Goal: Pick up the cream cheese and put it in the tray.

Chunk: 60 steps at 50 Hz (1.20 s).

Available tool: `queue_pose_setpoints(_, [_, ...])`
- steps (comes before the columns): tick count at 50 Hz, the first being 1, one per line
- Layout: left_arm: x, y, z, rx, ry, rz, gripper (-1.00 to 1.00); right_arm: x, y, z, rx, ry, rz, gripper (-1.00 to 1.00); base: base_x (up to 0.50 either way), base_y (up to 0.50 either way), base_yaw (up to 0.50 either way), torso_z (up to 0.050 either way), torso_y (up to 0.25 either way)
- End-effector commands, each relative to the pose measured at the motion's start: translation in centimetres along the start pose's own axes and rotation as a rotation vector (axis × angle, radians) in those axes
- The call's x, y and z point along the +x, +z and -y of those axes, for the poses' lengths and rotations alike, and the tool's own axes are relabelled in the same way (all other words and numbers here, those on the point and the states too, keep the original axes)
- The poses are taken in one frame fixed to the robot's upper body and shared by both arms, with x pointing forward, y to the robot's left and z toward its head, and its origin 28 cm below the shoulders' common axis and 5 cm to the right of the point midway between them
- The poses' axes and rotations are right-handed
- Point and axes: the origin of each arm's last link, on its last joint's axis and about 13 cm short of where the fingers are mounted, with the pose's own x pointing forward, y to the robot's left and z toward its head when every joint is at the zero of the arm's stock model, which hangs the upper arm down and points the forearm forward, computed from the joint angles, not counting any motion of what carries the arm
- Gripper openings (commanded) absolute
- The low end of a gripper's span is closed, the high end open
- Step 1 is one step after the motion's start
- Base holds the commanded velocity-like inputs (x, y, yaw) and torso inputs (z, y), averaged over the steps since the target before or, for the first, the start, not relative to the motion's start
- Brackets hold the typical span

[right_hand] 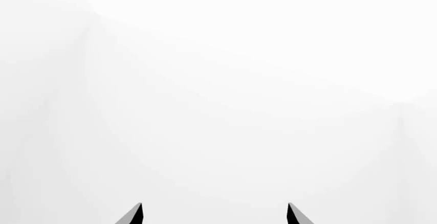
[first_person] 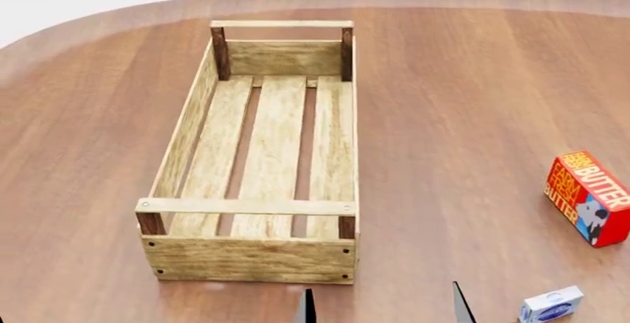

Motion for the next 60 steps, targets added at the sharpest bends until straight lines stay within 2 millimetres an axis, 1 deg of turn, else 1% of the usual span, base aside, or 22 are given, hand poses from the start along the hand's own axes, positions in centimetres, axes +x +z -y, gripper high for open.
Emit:
queue_pose_setpoints(1, [0.04, -0.01, -0.05, 0.001, 0.003, 0.001, 1.00, -0.01, 0.08, 0.00, -0.003, -0.001, 0.005, 1.00, 0.10, 0.17, 0.00, 0.000, 0.000])
queue_pose_setpoints(34, [0.00, 0.00, -0.05, 0.001, 0.002, 0.002, 1.00, -0.03, 0.08, 0.08, 0.003, -0.007, 0.003, 1.00, 0.10, 0.16, 0.00, 0.000, 0.000])
queue_pose_setpoints(60, [0.04, -0.13, 0.01, 0.002, 0.000, -0.004, 1.00, 0.02, 0.00, 0.01, 0.009, 0.000, -0.001, 1.00, 0.13, 0.06, 0.00, 0.000, 0.000])
